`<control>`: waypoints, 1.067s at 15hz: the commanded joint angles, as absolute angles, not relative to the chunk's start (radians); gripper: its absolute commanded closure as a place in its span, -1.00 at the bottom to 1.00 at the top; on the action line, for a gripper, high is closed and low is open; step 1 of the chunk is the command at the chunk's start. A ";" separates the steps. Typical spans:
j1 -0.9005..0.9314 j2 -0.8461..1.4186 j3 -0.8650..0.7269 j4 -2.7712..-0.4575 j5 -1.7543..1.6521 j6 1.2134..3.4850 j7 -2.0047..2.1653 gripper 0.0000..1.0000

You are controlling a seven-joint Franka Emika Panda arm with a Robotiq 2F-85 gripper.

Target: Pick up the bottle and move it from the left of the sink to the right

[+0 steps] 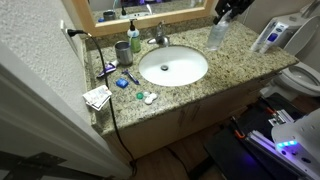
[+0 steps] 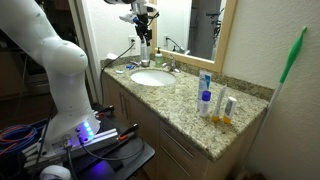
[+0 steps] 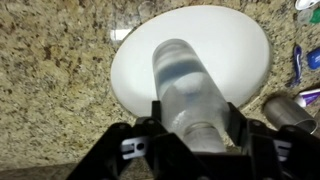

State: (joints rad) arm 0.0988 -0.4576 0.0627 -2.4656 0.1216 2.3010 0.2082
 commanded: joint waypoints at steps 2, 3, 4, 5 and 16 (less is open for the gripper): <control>0.077 -0.513 0.069 -2.502 0.145 2.298 0.223 -0.23; 0.077 -0.526 0.072 -2.510 0.147 2.298 0.233 0.27; 0.049 -0.485 0.074 -2.496 0.128 2.292 0.262 0.27; 0.021 -0.475 0.070 -2.501 0.115 2.303 0.297 0.27; -0.191 -0.463 -0.080 -2.537 0.068 2.303 0.326 -0.23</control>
State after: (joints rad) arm -0.1833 -0.4636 -0.0861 -2.5393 0.0638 2.3054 0.3292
